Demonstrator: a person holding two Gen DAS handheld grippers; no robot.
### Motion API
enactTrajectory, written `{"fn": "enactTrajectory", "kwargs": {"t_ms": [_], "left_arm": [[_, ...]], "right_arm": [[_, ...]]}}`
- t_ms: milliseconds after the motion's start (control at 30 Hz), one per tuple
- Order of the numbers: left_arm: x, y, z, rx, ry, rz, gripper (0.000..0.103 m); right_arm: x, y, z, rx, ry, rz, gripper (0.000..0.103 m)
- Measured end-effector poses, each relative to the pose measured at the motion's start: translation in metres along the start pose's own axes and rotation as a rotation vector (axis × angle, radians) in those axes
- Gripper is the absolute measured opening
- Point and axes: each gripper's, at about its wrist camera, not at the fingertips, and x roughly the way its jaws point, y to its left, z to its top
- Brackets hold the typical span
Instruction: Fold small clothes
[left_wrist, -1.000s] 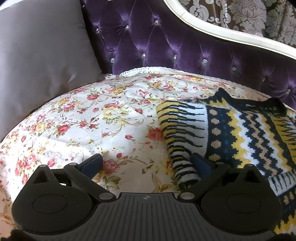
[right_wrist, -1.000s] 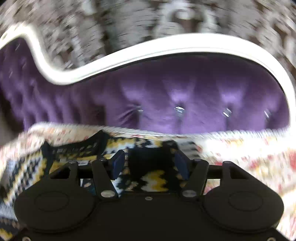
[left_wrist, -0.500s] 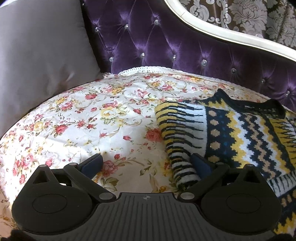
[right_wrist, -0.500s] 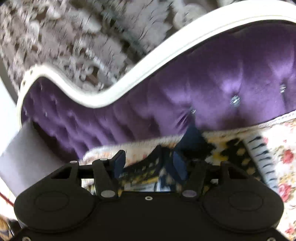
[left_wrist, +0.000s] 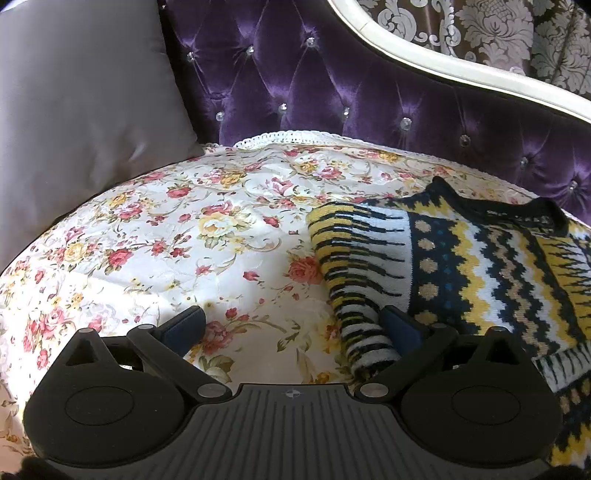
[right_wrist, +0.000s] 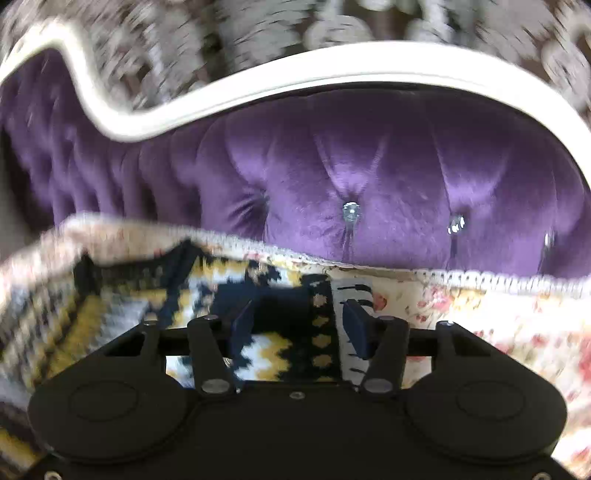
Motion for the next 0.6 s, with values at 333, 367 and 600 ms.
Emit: {"fn": "enactTrajectory", "kwargs": {"t_ms": [333,367,600], "left_arm": [[0.001,0.0,0.0,-0.007,0.0,-0.004,0.103],[0.001,0.0,0.0,-0.006,0.001,-0.003,0.103],[0.002,-0.001,0.001,-0.007,0.002,-0.004,0.103]], "right_arm": [[0.047,0.037,0.012,-0.105,0.058,0.054,0.06],[0.05,0.036,0.012,-0.082,0.062,0.055,0.062],[0.059,0.019,0.012,0.068,0.075,0.167,0.024]]}}
